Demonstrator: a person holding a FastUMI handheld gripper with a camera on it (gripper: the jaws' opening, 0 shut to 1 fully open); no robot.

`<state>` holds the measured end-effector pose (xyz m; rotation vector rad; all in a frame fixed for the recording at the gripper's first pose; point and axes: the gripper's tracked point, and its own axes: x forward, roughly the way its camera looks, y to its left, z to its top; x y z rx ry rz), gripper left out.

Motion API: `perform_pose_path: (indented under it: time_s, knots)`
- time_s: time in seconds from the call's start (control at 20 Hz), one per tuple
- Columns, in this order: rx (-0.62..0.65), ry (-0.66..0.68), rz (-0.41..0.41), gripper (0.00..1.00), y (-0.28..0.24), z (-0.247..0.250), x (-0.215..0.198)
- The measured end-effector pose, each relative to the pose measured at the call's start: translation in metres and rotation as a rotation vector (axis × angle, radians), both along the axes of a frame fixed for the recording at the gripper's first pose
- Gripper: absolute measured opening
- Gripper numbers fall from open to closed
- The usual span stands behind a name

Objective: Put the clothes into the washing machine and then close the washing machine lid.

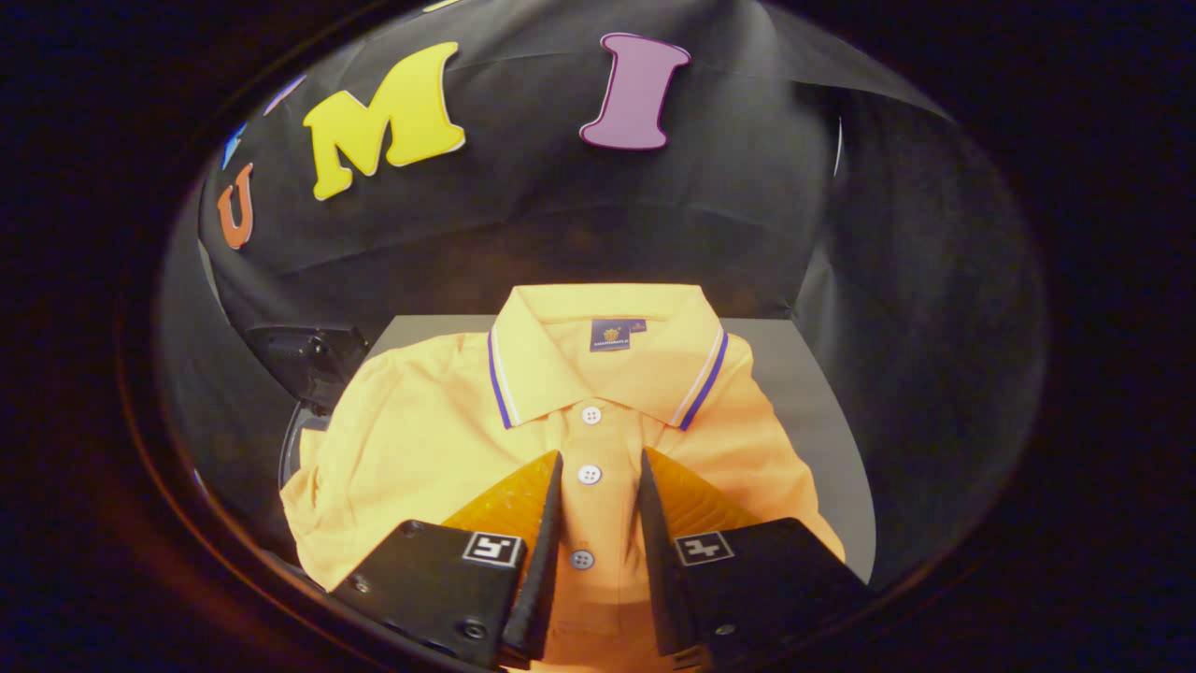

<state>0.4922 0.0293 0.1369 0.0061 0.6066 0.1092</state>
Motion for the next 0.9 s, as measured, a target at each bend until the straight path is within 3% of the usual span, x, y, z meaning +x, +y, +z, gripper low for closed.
perform_pose_path:
  time_s: [0.2, 0.25, 0.55, 0.9]
  knots:
    - [0.002, -0.057, 0.039, 0.17, 0.004, 0.001, 0.003]
    - [0.012, -0.077, 0.043, 0.14, 0.003, 0.004, 0.003]
    - [0.219, -0.134, 0.014, 0.09, 0.008, 0.014, -0.013]
    - [0.305, -0.218, 0.024, 0.08, 0.034, 0.065, -0.073]
